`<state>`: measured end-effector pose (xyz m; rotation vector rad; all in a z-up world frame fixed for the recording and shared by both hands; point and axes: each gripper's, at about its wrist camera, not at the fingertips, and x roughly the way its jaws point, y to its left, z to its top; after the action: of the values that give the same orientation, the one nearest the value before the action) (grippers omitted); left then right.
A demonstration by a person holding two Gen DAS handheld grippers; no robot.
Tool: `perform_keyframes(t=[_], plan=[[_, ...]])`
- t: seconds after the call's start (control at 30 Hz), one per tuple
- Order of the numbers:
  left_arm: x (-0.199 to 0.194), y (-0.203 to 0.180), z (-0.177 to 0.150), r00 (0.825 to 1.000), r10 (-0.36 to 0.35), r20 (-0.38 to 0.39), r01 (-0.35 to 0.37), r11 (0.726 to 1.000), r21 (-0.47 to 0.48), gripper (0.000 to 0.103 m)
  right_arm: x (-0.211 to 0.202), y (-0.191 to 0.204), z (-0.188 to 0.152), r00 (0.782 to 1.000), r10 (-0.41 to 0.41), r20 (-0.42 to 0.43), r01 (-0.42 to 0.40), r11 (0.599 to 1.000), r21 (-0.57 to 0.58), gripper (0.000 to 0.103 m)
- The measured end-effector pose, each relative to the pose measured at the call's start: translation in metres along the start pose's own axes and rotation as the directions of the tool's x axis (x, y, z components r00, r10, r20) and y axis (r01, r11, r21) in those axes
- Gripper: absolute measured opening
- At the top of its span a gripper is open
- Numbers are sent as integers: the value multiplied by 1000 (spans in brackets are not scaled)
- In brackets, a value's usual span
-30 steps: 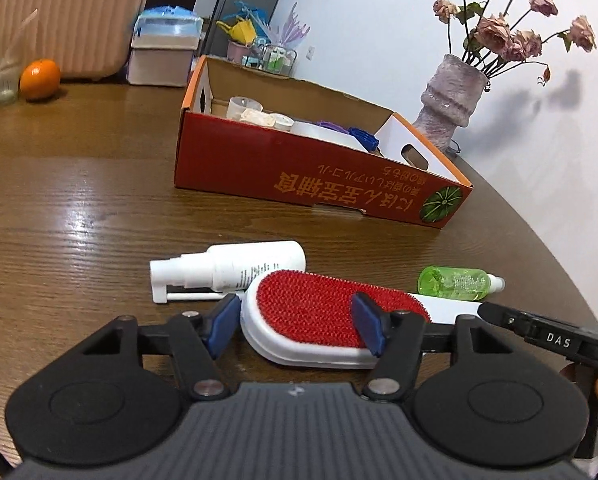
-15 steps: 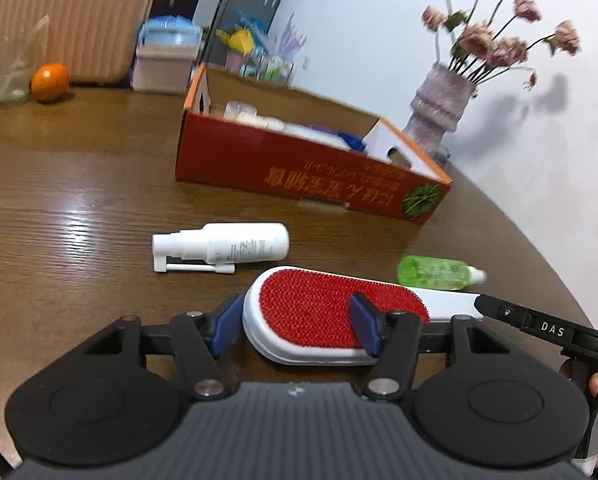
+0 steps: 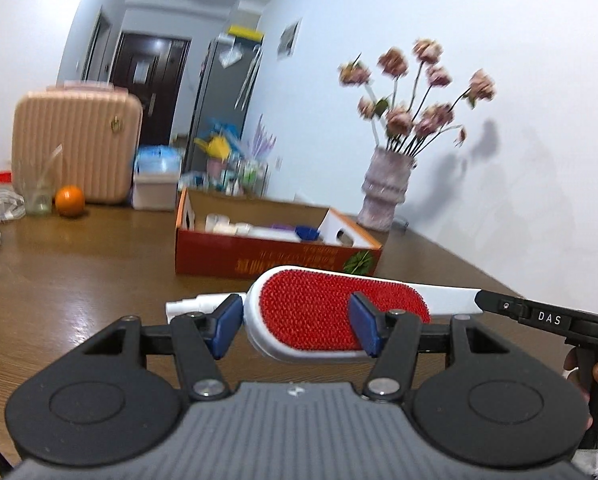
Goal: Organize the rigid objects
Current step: 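Lift the lint roller with the left gripper and carry it over the box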
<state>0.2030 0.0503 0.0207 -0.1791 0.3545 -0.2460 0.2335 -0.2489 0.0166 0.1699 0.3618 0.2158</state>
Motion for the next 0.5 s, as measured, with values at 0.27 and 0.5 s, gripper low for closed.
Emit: perform_keyframes(t=[0.27,0.5], plan=[[-46,-15,-8,998,-19,67,17,999,30,59,-50,10,-3,997,1,80,0,1000,-17,13],[-56,-13,-7,996,-29,88,26,999,30,59,-63,18,-4,995,-6,98,8,1000,-25,13]])
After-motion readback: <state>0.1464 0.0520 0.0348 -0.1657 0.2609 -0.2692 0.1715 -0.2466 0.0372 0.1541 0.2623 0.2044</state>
